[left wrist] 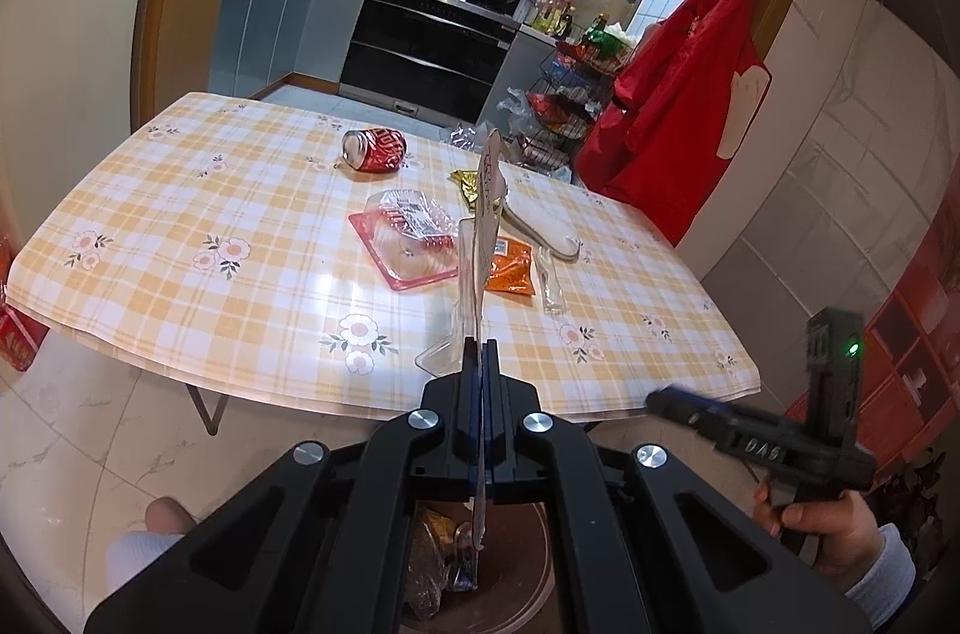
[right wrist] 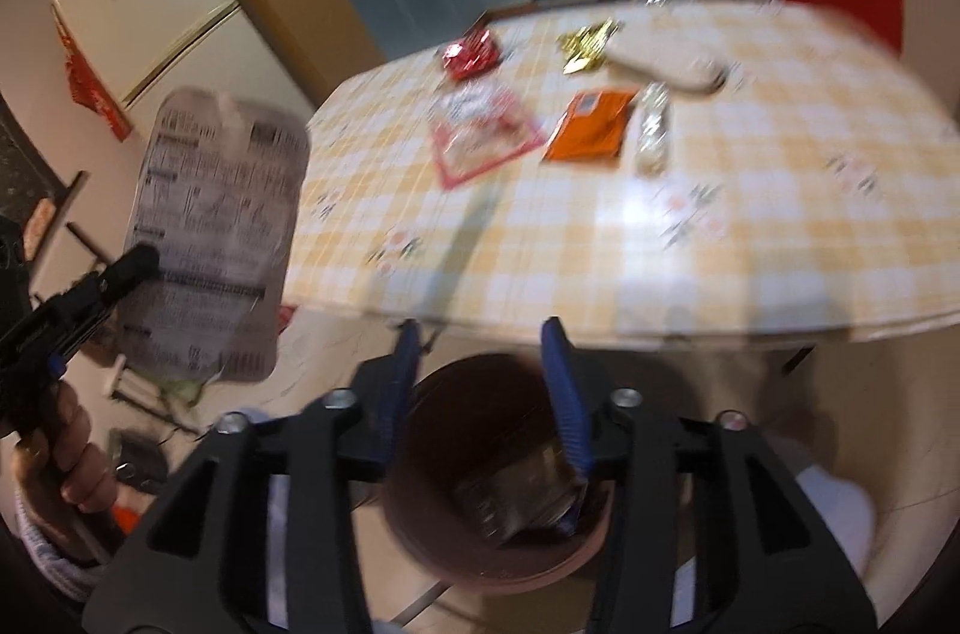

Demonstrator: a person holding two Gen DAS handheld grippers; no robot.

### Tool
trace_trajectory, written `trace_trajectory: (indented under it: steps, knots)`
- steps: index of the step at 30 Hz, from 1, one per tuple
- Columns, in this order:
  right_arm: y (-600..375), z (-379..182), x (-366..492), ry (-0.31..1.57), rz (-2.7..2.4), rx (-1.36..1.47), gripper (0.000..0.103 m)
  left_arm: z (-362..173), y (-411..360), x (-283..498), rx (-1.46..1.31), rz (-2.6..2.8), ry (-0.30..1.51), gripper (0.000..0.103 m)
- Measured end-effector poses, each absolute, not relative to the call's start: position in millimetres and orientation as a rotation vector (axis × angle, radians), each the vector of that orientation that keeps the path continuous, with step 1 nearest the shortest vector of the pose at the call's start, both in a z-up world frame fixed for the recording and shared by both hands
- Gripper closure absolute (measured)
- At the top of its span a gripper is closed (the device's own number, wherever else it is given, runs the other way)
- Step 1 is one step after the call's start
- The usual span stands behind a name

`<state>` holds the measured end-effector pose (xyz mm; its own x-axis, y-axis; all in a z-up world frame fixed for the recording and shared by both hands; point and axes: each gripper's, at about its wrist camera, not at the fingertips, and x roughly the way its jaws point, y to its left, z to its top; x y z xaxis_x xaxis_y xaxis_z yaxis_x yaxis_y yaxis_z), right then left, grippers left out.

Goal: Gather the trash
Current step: 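Drop the blue bag into the bin with the right tool while the left tool holds the card, then lower the white card into the brown bin and open the left tool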

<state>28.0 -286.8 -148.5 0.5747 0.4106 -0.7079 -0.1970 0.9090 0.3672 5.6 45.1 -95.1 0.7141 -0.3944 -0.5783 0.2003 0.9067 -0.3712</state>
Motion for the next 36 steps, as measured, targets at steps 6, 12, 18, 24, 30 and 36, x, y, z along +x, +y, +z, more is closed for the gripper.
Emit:
trace_trajectory:
  steps: [6, 12, 18, 24, 30, 36]
  knots:
    - [-311, -127, 28, 0.763, 0.217, 0.222, 0.009, -98, 38, 8, -0.276, -0.34, 0.719, 0.102]
    - [-342, -118, 28, 0.696, 0.122, 0.261, 0.006, -102, 29, 10, -0.254, -0.35, 0.742, 0.102]
    - [-360, -117, 29, 0.672, 0.038, 0.267, 0.006, -105, 20, 11, -0.23, -0.357, 0.761, 0.102]
    - [-362, -117, 24, 0.653, 0.006, 0.228, 0.006, -110, 9, 10, -0.208, -0.371, 0.781, 0.102]
    - [-365, -120, 24, 0.661, -0.001, 0.24, 0.006, -117, 3, 11, -0.202, -0.391, 0.805, 0.102]
    - [-366, -123, 24, 0.664, -0.006, 0.244, 0.006, -121, -1, 11, -0.209, -0.425, 0.824, 0.102]
